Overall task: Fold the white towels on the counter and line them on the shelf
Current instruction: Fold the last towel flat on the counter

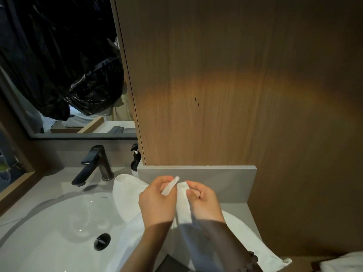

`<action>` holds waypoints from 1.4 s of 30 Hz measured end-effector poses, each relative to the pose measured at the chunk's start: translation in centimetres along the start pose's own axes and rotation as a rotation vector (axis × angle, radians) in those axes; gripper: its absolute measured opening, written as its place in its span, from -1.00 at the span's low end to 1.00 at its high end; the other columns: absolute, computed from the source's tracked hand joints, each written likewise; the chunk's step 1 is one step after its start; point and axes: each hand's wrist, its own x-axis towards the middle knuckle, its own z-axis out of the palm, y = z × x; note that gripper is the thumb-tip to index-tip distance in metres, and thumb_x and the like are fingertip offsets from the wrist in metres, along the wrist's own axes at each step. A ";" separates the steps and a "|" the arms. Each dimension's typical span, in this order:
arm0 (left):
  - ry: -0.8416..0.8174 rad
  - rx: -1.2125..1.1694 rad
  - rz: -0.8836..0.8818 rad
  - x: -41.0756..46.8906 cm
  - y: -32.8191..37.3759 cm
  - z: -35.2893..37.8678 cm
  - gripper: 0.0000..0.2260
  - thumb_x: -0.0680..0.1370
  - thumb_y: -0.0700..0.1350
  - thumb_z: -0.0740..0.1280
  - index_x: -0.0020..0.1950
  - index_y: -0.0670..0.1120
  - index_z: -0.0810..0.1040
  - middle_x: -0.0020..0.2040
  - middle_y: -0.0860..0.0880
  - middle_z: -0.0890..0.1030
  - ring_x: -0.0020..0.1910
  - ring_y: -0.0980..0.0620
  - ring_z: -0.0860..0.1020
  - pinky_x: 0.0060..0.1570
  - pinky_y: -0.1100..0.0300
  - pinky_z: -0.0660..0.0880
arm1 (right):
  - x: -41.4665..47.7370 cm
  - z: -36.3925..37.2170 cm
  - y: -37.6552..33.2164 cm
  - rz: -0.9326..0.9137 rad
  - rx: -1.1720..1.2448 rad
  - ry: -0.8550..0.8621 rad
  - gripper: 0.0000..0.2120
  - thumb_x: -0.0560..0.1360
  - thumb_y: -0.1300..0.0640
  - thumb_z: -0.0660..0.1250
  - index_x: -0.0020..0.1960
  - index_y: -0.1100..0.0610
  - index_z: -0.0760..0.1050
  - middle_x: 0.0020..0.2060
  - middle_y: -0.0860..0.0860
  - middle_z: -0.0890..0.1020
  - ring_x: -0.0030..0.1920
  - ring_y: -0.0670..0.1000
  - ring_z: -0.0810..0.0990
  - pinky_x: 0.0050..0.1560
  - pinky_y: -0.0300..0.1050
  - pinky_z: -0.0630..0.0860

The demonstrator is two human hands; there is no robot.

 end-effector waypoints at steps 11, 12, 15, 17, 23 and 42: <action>-0.125 0.123 0.081 -2.1 0.0 1.8 -0.69 0.60 0.02 0.15 0.18 -0.02 0.61 0.00 -0.04 0.68 0.02 0.00 0.58 -0.12 0.33 0.33 | -0.5 0.7 0.5 -0.061 0.191 0.182 -0.75 0.59 0.30 0.14 -0.01 0.03 0.52 -0.05 0.07 0.67 0.01 0.05 0.65 0.09 -0.03 0.57; -0.131 0.128 0.107 -2.2 0.0 1.9 -0.64 0.60 0.06 0.10 0.21 -0.03 0.60 0.05 -0.04 0.67 0.06 0.00 0.58 -0.09 0.34 0.34 | -0.7 0.6 0.5 -0.073 0.195 0.167 -0.76 0.60 0.30 0.14 0.00 0.02 0.52 -0.06 0.05 0.66 -0.01 0.01 0.65 0.05 -0.11 0.58; -0.154 0.111 0.125 -2.4 0.2 2.1 -0.60 0.61 0.03 0.06 0.32 -0.07 0.50 0.24 0.00 0.58 0.25 0.07 0.50 0.13 0.42 0.31 | -0.7 0.3 0.4 -0.098 0.213 0.116 -0.76 0.59 0.31 0.15 0.01 0.01 0.50 -0.07 -0.03 0.65 -0.09 -0.14 0.65 -0.11 -0.33 0.55; -0.210 0.070 0.117 -2.5 0.5 2.1 -0.61 0.62 0.03 0.05 0.32 -0.07 0.50 0.17 0.07 0.59 0.16 0.19 0.52 0.00 0.58 0.28 | -0.6 0.2 0.5 -0.111 0.222 0.092 -0.76 0.59 0.32 0.16 0.02 0.02 0.50 -0.04 0.00 0.65 -0.08 -0.16 0.65 -0.12 -0.35 0.53; -0.404 -0.278 -0.181 -2.5 1.3 2.0 -0.59 0.60 0.21 -0.03 0.06 0.11 0.58 0.00 0.17 0.66 0.04 0.31 0.56 0.10 0.41 0.42 | -0.7 -0.8 0.4 -0.126 0.253 0.006 -0.81 0.59 0.26 0.18 0.05 0.02 0.48 -0.05 -0.09 0.65 -0.08 -0.19 0.66 -0.17 -0.36 0.53; -0.509 -0.092 0.130 -0.8 1.7 0.1 -0.69 0.57 0.28 -0.06 0.10 0.28 0.42 0.16 0.46 0.26 0.33 0.36 0.20 0.41 0.40 0.01 | -0.2 -3.4 0.0 -0.108 0.293 -0.004 -0.63 0.37 -0.11 0.37 0.13 0.00 0.48 0.04 0.06 0.65 0.06 0.04 0.64 -0.11 -0.22 0.58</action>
